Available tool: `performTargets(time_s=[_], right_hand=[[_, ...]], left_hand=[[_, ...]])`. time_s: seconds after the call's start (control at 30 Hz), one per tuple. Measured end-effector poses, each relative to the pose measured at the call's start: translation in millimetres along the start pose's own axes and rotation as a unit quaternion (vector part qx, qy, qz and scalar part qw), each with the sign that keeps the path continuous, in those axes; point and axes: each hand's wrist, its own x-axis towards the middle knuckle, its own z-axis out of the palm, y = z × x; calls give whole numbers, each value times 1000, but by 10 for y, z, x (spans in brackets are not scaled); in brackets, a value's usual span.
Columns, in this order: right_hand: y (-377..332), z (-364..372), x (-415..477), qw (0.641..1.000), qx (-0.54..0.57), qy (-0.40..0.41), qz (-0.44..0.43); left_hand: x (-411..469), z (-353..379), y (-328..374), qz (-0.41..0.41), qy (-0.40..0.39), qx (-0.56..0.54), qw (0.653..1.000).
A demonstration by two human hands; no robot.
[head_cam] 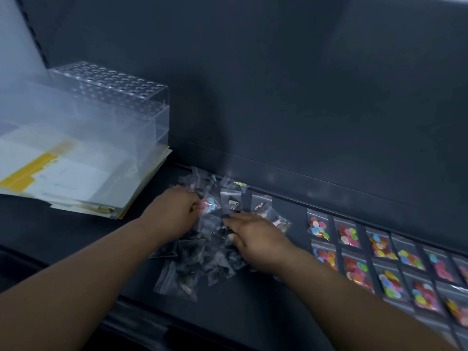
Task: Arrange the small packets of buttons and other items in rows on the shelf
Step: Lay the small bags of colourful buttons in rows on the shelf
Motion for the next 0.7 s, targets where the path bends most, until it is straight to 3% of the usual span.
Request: performTargets(time_s=[0.23,0.43,0.53,0.6,0.63,0.7], right_hand=[[-5,-65,-55,995,63,76,32],[1,-102,-114,991,80,103,44],[16,-138,-154,981,116,140,66],[16,-187,-155,951,220,188,111],[3,-230,-153,916,309,213,141],[-2,-341,-140,810,503,238,185]], left_hand=[[190,22,64,-51,54,-14,997],[358,43,76,-103,-12,-29,994],[361,7,119,-115,2,-77,990],[330,-50,206,-97,53,-155,982],[304,-93,284,-83,71,-209,972],[227,-178,499,-65,75,-322,941]])
